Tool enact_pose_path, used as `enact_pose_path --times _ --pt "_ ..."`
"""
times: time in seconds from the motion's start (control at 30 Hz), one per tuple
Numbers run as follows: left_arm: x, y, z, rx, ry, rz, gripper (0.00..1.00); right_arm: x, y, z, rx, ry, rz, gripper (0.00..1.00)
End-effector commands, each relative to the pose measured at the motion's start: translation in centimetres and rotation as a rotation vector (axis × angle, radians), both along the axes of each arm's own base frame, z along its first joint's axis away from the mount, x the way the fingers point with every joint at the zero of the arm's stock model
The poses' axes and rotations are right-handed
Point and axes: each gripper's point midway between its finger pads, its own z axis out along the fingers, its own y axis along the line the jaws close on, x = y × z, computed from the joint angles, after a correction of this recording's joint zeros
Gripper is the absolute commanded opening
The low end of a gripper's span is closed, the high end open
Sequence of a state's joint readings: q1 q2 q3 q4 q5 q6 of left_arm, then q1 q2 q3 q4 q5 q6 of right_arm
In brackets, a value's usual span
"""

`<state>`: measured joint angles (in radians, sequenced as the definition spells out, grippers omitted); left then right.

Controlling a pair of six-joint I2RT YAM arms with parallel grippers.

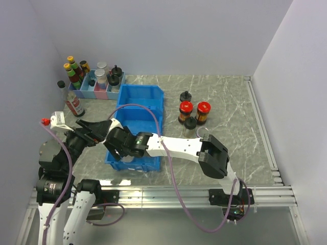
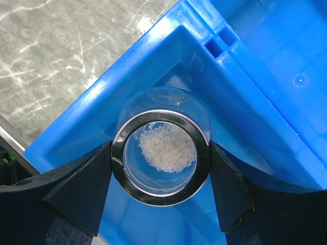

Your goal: Organize the condiment bottles

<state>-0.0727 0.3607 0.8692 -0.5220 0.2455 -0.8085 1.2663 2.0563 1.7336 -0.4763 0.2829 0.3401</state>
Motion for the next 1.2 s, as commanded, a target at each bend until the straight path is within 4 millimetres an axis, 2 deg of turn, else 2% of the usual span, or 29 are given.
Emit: enact_pose_path --times 0.0,0.03,0.07,0.13,0.2,0.23,0.3,0.37,0.4,0.43,0.47,0.5,0.53,0.57,0.6,0.63,0.67,0.7,0.73,0.8,0.83,0.9,0.93,0.97,1.0,1.1,1.17 --pt "-0.4 -0.3 0.7 -0.02 -0.031 -0.016 0.99 0.0 1.2 3.7 0.088 -0.055 0.037 0.8" --pt "-0.4 -0.3 0.7 -0.023 -0.03 -0.018 1.0 0.2 0.8 3.5 0.078 -0.063 0.036 0.83" --pt "-0.4 -0.4 0.6 -0.021 -0.029 -0.021 0.99 0.3 0.6 3.6 0.074 -0.08 0.04 0.92" --pt "-0.4 -0.4 0.7 -0.023 -0.03 -0.019 0.99 0.4 -0.1 4.3 0.093 -0.105 0.04 0.98" --pt "-0.4 -0.4 0.6 -0.026 -0.033 -0.023 0.99 0.3 -0.5 5.6 0.122 -0.116 0.068 0.98" --pt "-0.3 -0.4 0.6 -0.029 -0.032 -0.024 0.99 0.1 -0.6 5.5 0.128 -0.112 0.077 0.99" --pt "-0.3 -0.5 0.6 -0.032 -0.031 -0.024 0.99 0.6 -1.4 6.6 0.144 -0.124 0.048 0.99" --pt "-0.5 -0.5 0.9 -0.028 -0.037 -0.026 0.99 1.3 -3.0 7.2 0.143 -0.146 -0.028 1.0" --pt "-0.5 -0.4 0.8 -0.023 -0.031 -0.026 0.99 1.7 -4.3 9.9 0.203 -0.166 -0.067 1.0" --pt "-0.6 -0.4 0.8 -0.02 -0.034 -0.023 0.99 1.6 -5.4 9.5 0.223 -0.155 -0.093 1.0" --pt "-0.6 -0.4 0.8 -0.019 -0.033 -0.024 0.99 1.7 -6.3 10.4 0.258 -0.158 -0.104 1.0" --pt "-0.6 -0.4 0.9 -0.019 -0.036 -0.026 0.99 1.7 -8.0 13.4 0.336 -0.178 -0.123 1.0" --pt "-0.6 -0.5 0.8 -0.02 -0.034 -0.027 0.99 1.4 -9.2 12.7 0.332 -0.171 -0.132 1.0" --pt "-0.5 -0.6 0.6 -0.02 -0.03 -0.036 0.99 1.4 -10.2 13.1 0.341 -0.173 -0.146 1.0" --pt "-0.5 -0.6 0.7 -0.023 -0.032 -0.038 0.99 1.4 -11.7 14.5 0.365 -0.195 -0.177 1.0" --pt "-0.4 -0.7 0.6 -0.023 -0.031 -0.039 0.99 1.7 -13.4 13.1 0.324 -0.175 -0.227 1.0" --pt "-0.4 -0.8 0.5 -0.023 -0.028 -0.045 0.99 2.1 -14.7 12.7 0.313 -0.168 -0.272 1.0" --pt "-0.3 -0.8 0.3 -0.024 -0.024 -0.048 0.99 2.8 -16.8 13.1 0.316 -0.184 -0.355 1.0" --pt "-0.3 -1.0 0.4 -0.025 -0.03 -0.058 0.99 4.0 -19.9 10.7 0.279 -0.135 -0.488 1.0" --pt "-0.1 -1.2 -0.3 -0.038 -0.014 -0.071 0.99 4.9 -23.4 9.6 0.272 -0.112 -0.612 1.0" --pt "0.0 -1.4 -0.3 -0.044 -0.019 -0.081 0.99 5.4 -26.2 7.4 0.229 -0.094 -0.712 1.0" --pt "0.1 -2.0 -1.1 -0.049 0.0 -0.117 0.99 5.5 -28.6 6.6 0.216 -0.089 -0.782 1.0" --pt "0.3 -2.2 -1.4 -0.047 0.008 -0.128 0.99 5.2 -29.9 5.3 0.187 -0.075 -0.822 1.0" --pt "0.3 -2.3 -1.6 -0.046 0.015 -0.138 0.99 5.4 -31.0 5.0 0.184 -0.072 -0.854 1.0" --pt "0.3 -2.5 -1.8 -0.043 0.02 -0.149 0.99 5.3 -31.6 5.1 0.199 -0.076 -0.871 1.0" --pt "0.5 -2.6 -1.9 -0.04 0.03 -0.155 0.99 5.0 -34.5 3.5 0.176 -0.074 -0.95 1.0" --pt "0.5 -2.6 -2.0 -0.04 0.03 -0.158 0.99 5.1 -35.6 2.9 0.165 -0.076 -0.965 1.0"
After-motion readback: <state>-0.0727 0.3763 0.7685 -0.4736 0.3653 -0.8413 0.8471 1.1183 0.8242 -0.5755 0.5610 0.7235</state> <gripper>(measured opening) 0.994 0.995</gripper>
